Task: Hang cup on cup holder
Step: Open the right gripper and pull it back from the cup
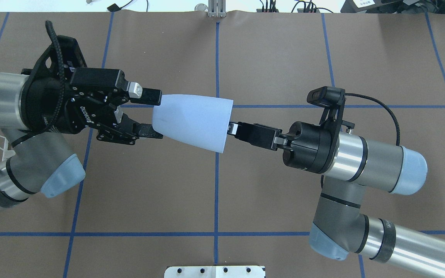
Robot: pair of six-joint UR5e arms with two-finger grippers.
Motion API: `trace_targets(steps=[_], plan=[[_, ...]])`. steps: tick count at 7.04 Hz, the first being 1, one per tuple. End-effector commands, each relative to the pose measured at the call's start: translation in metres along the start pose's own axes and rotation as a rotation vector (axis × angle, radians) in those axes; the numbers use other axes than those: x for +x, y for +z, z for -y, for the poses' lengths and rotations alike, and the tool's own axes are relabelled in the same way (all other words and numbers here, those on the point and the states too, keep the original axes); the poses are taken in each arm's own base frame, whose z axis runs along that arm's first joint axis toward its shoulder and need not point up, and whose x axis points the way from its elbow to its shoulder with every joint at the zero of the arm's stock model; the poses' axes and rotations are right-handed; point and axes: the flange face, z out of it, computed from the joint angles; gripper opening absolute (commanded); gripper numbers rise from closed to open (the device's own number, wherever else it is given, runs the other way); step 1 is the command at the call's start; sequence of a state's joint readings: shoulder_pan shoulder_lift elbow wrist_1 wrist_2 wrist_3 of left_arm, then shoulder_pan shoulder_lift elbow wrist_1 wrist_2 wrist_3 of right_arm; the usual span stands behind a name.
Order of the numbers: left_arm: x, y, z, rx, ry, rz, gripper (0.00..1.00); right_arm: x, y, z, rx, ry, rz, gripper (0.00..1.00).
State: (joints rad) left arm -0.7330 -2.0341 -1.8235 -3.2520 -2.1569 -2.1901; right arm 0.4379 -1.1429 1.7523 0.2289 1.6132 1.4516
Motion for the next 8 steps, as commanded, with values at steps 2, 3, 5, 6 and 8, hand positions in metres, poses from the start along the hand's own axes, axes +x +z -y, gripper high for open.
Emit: trace_targets(steps=[2,3,5,6,8], plan=[[-0.0035,0.0003,0.002,0.005,-0.001,0.005,0.91,-0.0004,0.0062,-0.0129,0.003,-0.022,0.001,0.0],[-0.0034,-0.0004,0.0021,0.006,0.007,-0.004,0.74,0.0001,0.0071,-0.0134,0.012,-0.019,0.0,0.0],[-0.004,-0.0014,0.0017,0.001,0.016,-0.011,0.34,-0.0003,0.0063,-0.0132,0.013,-0.041,0.001,0.0],[-0.0045,-0.002,0.0016,0.001,0.016,-0.011,0.17,-0.0021,0.006,-0.0129,0.015,-0.053,0.007,0.32],[-0.0098,-0.0065,0.0017,-0.004,0.02,-0.017,0.11,0.0016,-0.0014,-0.0093,0.018,-0.058,-0.002,1.0]])
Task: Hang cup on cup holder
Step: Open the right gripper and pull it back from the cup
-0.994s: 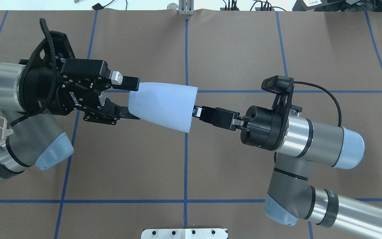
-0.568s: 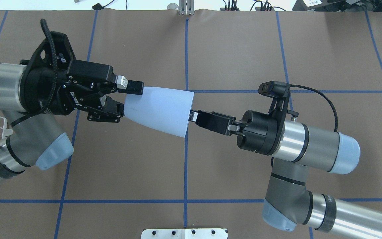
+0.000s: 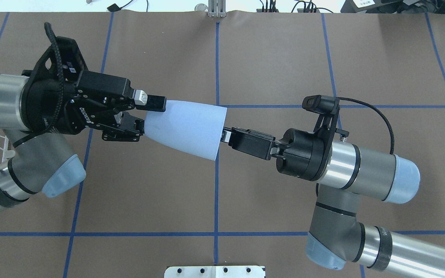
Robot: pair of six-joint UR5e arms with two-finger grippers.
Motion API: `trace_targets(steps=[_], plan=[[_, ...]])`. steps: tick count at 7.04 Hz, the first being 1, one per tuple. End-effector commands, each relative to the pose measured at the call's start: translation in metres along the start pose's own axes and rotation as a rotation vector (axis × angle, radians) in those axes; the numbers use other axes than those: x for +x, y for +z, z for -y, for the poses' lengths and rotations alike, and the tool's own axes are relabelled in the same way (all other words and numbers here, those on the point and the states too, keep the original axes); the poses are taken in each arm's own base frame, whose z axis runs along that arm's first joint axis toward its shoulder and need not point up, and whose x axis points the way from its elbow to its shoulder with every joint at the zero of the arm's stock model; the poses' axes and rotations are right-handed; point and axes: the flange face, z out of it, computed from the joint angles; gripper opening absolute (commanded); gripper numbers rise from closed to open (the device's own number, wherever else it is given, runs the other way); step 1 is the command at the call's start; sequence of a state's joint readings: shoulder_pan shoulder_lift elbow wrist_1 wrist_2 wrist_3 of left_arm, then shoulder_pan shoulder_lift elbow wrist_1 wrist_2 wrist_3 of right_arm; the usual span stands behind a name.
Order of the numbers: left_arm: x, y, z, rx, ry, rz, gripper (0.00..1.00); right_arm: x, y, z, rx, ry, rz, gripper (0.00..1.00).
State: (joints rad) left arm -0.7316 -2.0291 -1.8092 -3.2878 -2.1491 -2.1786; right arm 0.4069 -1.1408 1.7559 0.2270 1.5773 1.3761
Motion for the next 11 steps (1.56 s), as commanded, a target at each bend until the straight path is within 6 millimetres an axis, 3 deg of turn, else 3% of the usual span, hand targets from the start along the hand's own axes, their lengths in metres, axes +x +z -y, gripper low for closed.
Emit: trace_targets(steps=[1,3,6,8,10,11], plan=[[-0.008,-0.007,0.0,-0.004,0.002,-0.003,0.1,0.004,-0.012,0.004,0.003,-0.009,-0.008,1.0],[-0.009,-0.008,0.0,-0.002,0.0,-0.001,0.09,0.014,-0.042,0.004,-0.012,-0.009,-0.055,1.0],[-0.01,-0.009,-0.001,-0.002,0.005,-0.001,0.0,0.039,-0.117,0.051,-0.02,-0.036,-0.208,1.0],[-0.01,-0.009,0.001,0.006,0.004,0.004,0.0,0.067,-0.174,0.105,-0.055,-0.073,-0.439,1.0],[-0.022,-0.019,0.004,0.033,0.085,0.041,0.0,0.073,-0.223,0.192,-0.137,-0.03,-0.739,1.0],[-0.024,-0.022,0.007,0.052,0.099,0.067,0.0,0.076,-0.252,0.222,-0.176,-0.027,-0.837,1.0]])
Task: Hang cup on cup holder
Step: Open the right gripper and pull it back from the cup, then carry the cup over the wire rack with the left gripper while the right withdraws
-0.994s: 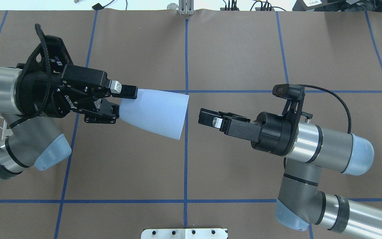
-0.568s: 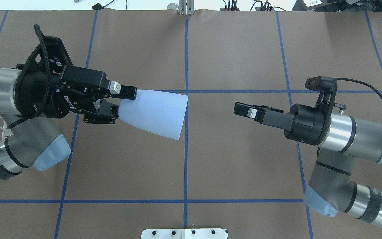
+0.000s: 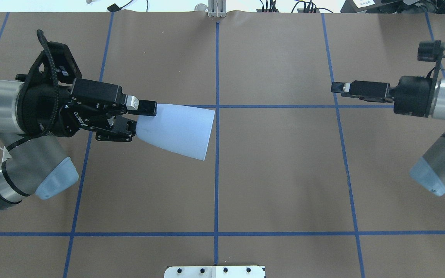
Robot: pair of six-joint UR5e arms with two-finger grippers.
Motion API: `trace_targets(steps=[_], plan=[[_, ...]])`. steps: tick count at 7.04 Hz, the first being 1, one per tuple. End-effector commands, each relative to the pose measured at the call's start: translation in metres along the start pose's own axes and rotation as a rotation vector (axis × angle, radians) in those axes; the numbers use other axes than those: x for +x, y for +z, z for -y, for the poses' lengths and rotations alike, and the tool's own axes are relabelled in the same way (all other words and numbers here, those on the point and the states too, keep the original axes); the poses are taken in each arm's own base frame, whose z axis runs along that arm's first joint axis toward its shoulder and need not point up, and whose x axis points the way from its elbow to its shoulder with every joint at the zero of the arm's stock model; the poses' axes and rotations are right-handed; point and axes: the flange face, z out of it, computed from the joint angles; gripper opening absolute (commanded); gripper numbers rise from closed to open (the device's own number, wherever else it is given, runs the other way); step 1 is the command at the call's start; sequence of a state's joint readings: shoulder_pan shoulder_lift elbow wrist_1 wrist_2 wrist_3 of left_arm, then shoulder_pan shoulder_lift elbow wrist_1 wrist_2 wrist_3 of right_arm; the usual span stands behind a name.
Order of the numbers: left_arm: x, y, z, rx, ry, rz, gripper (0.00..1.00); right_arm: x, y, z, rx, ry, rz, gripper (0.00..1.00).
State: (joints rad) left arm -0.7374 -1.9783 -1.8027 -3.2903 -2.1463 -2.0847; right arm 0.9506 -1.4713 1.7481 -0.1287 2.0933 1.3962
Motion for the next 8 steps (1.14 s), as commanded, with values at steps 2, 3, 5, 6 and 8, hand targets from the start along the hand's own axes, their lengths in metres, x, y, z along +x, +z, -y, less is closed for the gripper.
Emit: trace_targets(steps=[2,3,5,6,8], plan=[[0.013,-0.001,0.017,0.091,0.062,0.153,0.0,0.105,-0.083,0.06,-0.067,-0.039,-0.296,1.0],[0.026,0.002,0.021,0.124,0.095,0.233,0.0,0.129,-0.099,0.073,-0.063,-0.046,-0.37,1.0],[0.056,0.005,0.018,0.139,0.157,0.441,0.0,0.169,-0.127,0.086,-0.129,-0.114,-0.53,1.0],[0.076,0.0,0.014,0.157,0.187,0.542,0.0,0.185,-0.142,0.092,-0.158,-0.13,-0.603,1.0],[0.106,-0.02,0.0,0.159,0.261,0.776,0.0,0.216,-0.173,0.101,-0.285,-0.17,-0.718,1.0]])
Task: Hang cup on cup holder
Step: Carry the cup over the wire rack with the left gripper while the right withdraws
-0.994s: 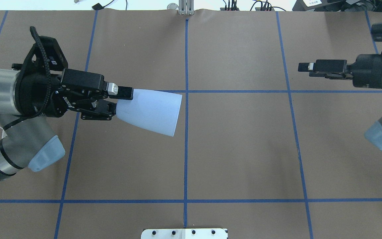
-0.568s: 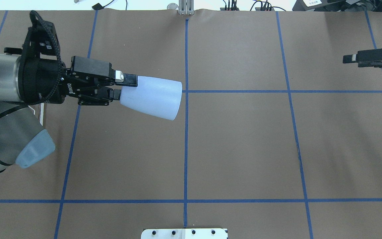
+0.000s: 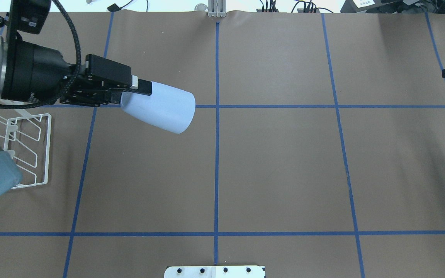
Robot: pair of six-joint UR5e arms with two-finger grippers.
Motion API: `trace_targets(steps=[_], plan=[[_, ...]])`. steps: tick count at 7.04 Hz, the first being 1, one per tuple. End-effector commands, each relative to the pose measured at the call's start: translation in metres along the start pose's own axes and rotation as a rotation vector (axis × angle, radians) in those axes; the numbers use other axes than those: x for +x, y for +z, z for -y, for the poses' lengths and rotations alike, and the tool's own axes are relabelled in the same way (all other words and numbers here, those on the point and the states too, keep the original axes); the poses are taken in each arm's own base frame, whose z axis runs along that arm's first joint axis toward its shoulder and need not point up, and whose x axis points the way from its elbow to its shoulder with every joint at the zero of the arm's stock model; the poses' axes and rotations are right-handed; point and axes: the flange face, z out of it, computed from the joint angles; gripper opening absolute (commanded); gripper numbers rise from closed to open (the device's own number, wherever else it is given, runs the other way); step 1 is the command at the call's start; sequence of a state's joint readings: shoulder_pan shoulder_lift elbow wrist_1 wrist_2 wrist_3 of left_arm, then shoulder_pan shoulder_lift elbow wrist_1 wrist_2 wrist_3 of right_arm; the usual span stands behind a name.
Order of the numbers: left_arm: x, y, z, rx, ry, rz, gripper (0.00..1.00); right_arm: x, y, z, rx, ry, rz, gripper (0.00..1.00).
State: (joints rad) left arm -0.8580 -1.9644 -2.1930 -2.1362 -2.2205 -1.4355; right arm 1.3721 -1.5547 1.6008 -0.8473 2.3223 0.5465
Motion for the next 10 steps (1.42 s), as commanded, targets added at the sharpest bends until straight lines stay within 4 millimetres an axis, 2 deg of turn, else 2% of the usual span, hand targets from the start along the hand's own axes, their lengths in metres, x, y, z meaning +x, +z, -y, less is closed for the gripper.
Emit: trace_targets(steps=[1,2,4,6,7,8,10], plan=[[0.003,-0.041,0.0,0.004,0.098,0.215,0.0,0.044,0.0,-0.008,-0.172,-0.071,-0.103,1.0],[-0.011,-0.052,0.008,0.009,0.14,0.28,0.0,0.061,0.002,-0.015,-0.257,-0.128,-0.13,1.0],[-0.05,-0.067,0.017,-0.022,0.208,0.411,0.0,0.092,-0.012,-0.024,-0.385,-0.172,-0.172,1.0],[-0.095,-0.08,0.019,-0.109,0.266,0.551,0.0,0.105,-0.017,-0.038,-0.441,-0.212,-0.231,1.0],[-0.125,-0.084,0.015,-0.14,0.305,0.608,0.0,0.104,-0.019,-0.038,-0.442,-0.243,-0.241,1.0],[-0.143,-0.086,0.018,-0.139,0.367,0.673,0.0,0.104,-0.019,-0.038,-0.442,-0.242,-0.24,1.0],[-0.16,-0.084,0.032,-0.136,0.35,0.707,0.0,0.105,-0.018,-0.039,-0.442,-0.238,-0.233,1.0]])
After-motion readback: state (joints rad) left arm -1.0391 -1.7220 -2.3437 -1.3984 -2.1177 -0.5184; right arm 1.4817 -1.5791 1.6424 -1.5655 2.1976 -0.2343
